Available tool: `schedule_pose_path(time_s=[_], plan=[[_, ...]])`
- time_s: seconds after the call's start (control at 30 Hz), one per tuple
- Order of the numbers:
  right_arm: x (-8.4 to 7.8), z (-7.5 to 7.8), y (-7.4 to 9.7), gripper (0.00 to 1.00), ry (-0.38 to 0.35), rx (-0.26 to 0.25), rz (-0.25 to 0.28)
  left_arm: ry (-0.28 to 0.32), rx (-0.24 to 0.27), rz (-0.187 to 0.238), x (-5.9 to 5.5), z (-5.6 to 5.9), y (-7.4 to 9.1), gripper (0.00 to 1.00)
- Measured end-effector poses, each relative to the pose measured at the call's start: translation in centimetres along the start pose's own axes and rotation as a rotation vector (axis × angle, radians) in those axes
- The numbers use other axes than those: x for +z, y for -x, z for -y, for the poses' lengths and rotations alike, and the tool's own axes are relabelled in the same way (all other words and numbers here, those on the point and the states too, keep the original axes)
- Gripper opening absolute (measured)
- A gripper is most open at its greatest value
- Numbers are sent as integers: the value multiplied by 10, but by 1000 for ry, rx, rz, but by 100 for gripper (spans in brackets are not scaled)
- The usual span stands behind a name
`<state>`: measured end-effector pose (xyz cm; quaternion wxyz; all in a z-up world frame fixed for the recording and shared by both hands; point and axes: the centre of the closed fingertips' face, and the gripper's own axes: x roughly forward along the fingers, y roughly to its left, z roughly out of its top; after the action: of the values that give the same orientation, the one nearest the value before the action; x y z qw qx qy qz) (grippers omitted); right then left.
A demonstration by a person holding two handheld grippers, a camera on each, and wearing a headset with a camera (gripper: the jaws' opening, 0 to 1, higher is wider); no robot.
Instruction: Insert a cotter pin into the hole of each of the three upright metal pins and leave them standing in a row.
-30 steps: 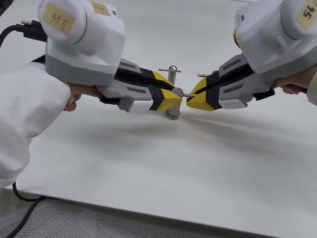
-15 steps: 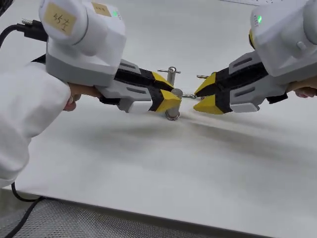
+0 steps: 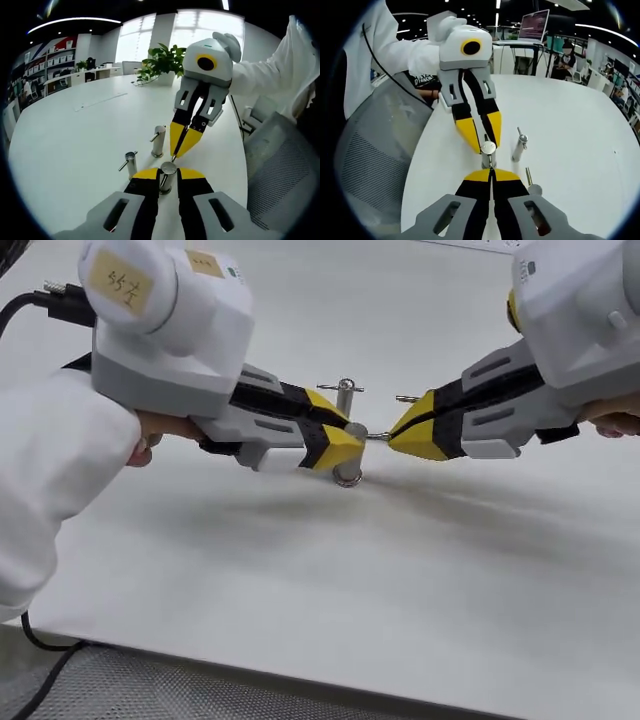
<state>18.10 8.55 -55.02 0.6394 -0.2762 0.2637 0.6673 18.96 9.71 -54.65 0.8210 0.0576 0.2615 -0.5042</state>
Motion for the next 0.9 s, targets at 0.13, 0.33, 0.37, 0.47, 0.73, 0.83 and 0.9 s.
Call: schedule_pose_path(time_s=[0.13, 0.33, 0.37, 0.47, 0.73, 0.83, 0.9], plan=[[2, 2, -1, 0, 13, 3, -4, -2, -2, -2, 0, -2, 1, 10], [6, 3, -2, 0, 23, 8, -4, -6, -1, -7, 0, -4, 1, 10], [5, 4, -3, 0, 22, 9, -4, -6, -1, -7, 0, -4, 1, 10], [5, 4, -2, 0, 26, 8, -6, 1, 0, -6, -1, -5, 1, 11], [4, -1, -3, 7, 10, 12, 11, -37, 23, -12, -2, -1, 2, 18], [6, -2, -5, 11, 2, 6, 20, -31, 38, 2, -4, -1, 7, 36], [6, -2, -8, 13, -5, 2, 24, -24, 40, 11, -5, -5, 10, 45]])
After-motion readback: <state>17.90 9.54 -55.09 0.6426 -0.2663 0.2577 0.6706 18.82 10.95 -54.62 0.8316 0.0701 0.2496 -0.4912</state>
